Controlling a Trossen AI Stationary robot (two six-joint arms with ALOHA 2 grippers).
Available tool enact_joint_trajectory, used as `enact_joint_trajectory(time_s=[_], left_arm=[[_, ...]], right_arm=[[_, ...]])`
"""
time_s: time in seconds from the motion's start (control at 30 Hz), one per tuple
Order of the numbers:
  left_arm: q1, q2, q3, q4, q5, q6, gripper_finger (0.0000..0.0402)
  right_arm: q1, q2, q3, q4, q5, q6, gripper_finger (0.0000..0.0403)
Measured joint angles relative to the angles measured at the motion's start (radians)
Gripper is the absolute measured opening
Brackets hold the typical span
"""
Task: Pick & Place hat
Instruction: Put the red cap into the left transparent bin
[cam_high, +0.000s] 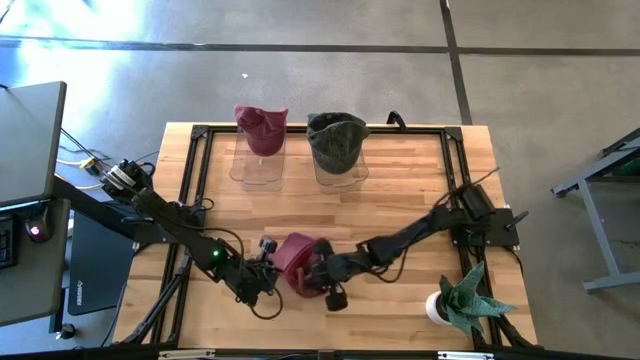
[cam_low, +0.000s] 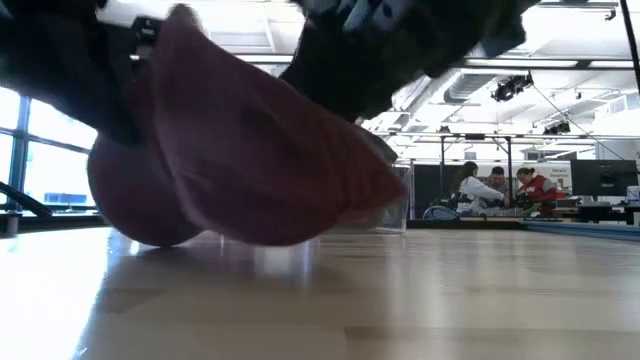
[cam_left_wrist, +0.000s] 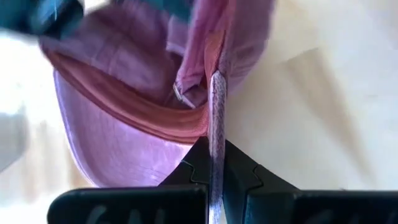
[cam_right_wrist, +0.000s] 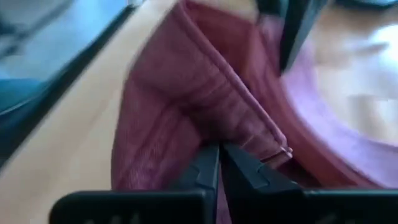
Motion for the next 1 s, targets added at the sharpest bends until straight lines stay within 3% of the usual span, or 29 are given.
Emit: enact_joint_trajectory(time_s=[0.17,0.23,0.3,0.47,0.53,0.67,0.83,1.0], left_arm=[[-0.001,0.000,0.057,-0.109,0.128,0.017,0.0005],[-0.001,0.000,0.057,-0.147,0.142,0.042,0.0005],[-0.001,0.015,0.056,-0.171,0.138,0.075,0.0005],[-0.001,0.062,0.056,-0.188,0.089,0.209,0.0005],[-0.001,0.082,0.056,-0.200,0.067,0.264,0.0005],[-0.001,0.111,0.093,-0.294,-0.009,0.319,0.0027],[-0.001,0.111,0.179,-0.514,-0.019,0.278,0.0106],[-0.001,0.111,0.302,-0.859,-0.088,0.044,0.0172]], right_arm=[[-0.057,0.035,0.020,0.002,-0.437,-0.011,0.0025],[-0.068,0.029,0.020,0.002,-0.518,-0.038,0.0020],[-0.066,0.008,0.020,-0.012,-0.461,-0.048,0.0014],[-0.037,-0.071,0.022,-0.099,-0.057,-0.124,0.0007],[-0.026,-0.074,0.022,-0.139,0.036,-0.138,0.0008],[-0.023,-0.049,0.021,-0.180,0.015,-0.089,0.0006],[-0.028,-0.007,0.020,-0.256,0.052,-0.055,0.0003],[-0.023,0.004,0.020,-0.283,-0.013,-0.035,0.0002]])
